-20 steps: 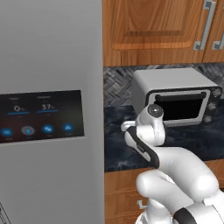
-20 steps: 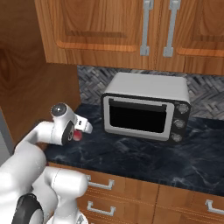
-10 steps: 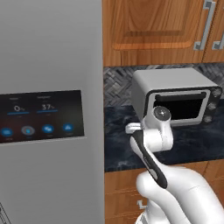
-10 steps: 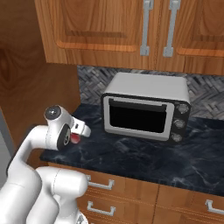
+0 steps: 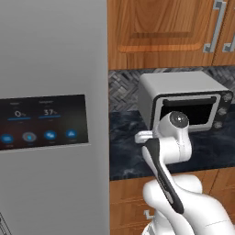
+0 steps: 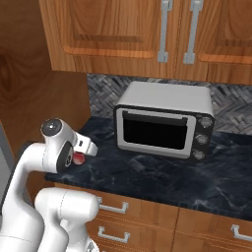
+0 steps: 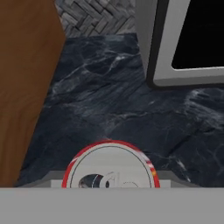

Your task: Four empty soda cans are scattered around the kitchen. Gather all the cans and cluster them next to the stove for recycling.

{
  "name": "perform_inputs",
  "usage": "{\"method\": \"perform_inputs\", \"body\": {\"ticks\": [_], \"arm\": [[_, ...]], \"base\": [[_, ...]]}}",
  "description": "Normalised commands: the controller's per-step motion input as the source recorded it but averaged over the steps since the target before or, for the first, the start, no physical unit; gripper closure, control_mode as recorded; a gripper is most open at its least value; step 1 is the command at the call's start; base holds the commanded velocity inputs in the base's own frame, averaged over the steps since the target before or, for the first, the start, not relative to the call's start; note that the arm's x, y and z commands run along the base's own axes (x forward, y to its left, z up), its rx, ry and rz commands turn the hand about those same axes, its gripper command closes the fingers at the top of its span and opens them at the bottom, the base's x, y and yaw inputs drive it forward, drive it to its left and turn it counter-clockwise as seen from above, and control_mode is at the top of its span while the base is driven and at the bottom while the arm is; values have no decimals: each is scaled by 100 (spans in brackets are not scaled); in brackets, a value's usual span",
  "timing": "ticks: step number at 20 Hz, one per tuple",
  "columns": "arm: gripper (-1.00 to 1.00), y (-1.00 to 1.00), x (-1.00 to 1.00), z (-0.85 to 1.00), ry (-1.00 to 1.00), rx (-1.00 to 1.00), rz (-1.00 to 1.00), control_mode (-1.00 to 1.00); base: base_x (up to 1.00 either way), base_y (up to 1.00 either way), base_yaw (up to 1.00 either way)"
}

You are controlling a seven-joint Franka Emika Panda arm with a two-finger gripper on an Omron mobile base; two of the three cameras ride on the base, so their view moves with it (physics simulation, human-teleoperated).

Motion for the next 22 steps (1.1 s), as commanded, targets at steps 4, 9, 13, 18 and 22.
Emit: {"method": "perform_inputs", "body": {"ticks": [4, 9, 13, 18, 22], "arm": [[100, 3, -39, 18, 0, 0, 5, -100], [100, 2, -39, 11, -1, 0, 4, -100], [100, 5, -44, -2, -13, 0, 0, -100], [100, 5, -40, 0, -17, -1, 0, -100], [100, 0, -44, 0, -22, 0, 0, -100]], "base": [[0, 0, 0], [0, 0, 0], [0, 0, 0], [0, 0, 0], [0, 0, 0]]}}
